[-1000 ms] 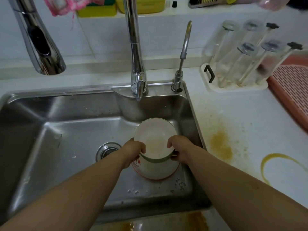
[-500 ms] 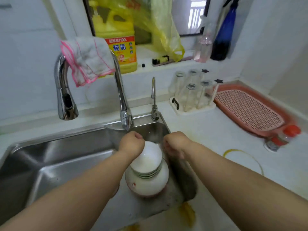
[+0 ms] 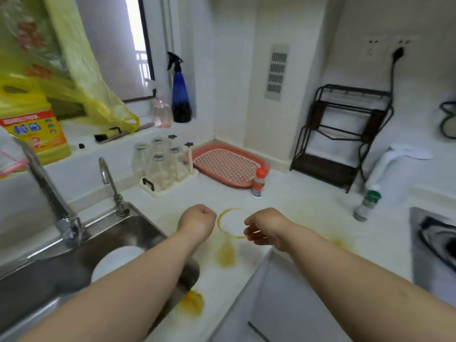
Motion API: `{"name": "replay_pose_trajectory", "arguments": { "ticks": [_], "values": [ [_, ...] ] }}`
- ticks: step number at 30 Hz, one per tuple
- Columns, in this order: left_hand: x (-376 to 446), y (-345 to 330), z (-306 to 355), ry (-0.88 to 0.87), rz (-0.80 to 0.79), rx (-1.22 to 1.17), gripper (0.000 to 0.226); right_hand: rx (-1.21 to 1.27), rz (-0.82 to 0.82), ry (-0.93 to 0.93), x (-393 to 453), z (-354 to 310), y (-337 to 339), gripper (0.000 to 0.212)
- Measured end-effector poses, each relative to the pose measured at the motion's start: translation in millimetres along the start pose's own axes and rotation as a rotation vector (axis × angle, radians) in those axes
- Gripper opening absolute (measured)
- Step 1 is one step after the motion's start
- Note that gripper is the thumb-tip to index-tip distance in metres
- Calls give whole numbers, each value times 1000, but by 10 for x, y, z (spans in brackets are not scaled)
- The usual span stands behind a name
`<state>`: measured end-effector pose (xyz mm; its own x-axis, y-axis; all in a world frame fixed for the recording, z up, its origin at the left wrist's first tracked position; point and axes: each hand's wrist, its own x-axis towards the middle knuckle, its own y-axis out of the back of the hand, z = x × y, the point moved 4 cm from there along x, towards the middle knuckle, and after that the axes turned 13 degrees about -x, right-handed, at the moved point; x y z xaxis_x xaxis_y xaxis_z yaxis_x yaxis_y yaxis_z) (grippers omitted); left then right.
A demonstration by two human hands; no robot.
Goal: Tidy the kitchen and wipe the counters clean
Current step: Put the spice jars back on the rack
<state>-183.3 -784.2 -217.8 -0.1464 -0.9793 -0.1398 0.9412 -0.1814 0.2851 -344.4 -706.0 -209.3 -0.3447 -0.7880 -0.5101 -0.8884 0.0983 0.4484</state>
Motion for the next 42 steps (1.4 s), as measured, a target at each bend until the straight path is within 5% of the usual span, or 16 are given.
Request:
{"name": "replay_pose_trajectory", "arguments": {
  "ticks": [14, 25, 33, 42],
  "values": [
    [-398, -2533, 688, -98, -405, 54, 16, 186, 275, -175, -321, 1610, 2109, 11],
    [316, -2759, 610, 136, -126, 126, 23, 187, 372, -266, 488, 2124, 3143, 21],
    [1064, -2663, 456, 189, 63, 108, 71, 196, 490, -312, 1095, 1996, 3329, 60],
    [1831, -2596, 375, 167, 164, 36, 92, 135, 583, -405, 1463, 1957, 3350, 56]
  ]
}}
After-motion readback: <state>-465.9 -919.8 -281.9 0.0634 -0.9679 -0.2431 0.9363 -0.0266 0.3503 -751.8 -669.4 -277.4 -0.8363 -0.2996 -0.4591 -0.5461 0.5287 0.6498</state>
